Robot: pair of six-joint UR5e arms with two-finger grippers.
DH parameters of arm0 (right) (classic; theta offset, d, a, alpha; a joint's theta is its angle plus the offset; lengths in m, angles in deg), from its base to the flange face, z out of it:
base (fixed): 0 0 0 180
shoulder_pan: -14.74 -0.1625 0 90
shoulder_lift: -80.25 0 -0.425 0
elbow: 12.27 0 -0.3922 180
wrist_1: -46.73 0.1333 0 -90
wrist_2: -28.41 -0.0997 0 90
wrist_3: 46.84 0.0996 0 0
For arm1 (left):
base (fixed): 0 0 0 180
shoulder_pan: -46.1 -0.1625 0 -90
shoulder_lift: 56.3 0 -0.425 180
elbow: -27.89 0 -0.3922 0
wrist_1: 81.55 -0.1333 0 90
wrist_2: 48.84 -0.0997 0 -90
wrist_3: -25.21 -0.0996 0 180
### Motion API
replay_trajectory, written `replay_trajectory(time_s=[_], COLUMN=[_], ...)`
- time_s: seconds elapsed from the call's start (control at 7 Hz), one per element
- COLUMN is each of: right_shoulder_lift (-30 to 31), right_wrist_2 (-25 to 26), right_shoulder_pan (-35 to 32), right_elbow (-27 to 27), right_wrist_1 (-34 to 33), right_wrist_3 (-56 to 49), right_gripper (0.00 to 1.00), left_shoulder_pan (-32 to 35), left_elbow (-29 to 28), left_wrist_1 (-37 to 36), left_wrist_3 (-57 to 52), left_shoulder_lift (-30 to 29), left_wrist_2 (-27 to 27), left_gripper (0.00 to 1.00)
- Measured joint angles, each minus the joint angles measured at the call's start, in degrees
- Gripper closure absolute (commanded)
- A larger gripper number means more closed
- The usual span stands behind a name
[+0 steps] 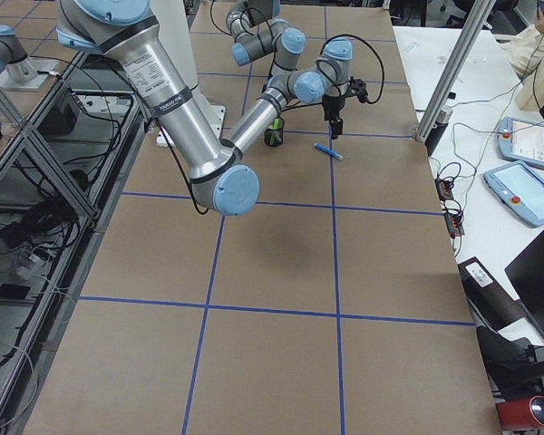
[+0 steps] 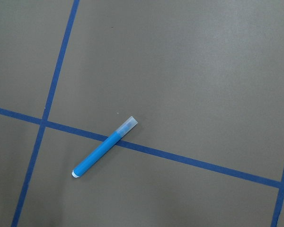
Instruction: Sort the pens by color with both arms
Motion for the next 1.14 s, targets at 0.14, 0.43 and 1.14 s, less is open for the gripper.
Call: replay_trajectory(time_s=[0.14,0.43,1.14], right_shoulder_lift=[0.0,0.0,0.11], right_wrist_2=[0.09,0.17,0.19], right_shoulder_pan=[0.02,0.05,0.06], right_elbow=[-0.06,-0.15,-0.28], right_wrist_1=[-0.01,-0.01,-0.01], right_wrist_3=[0.01,0.01,0.01], right_gripper=[0.01,0.01,0.01], left_shoulder_pan=[-0.08,-0.13,-0.4], left_elbow=[-0.96,-1.92,-2.24], left_wrist_1=[1.09,1.88,2.25], left_wrist_3=[-0.59,-1.96,-3.46], left_shoulder_lift=[0.03,0.01,-0.02], left_wrist_2=[0.0,0.0,0.09], left_gripper=[0.27,0.29,0.39])
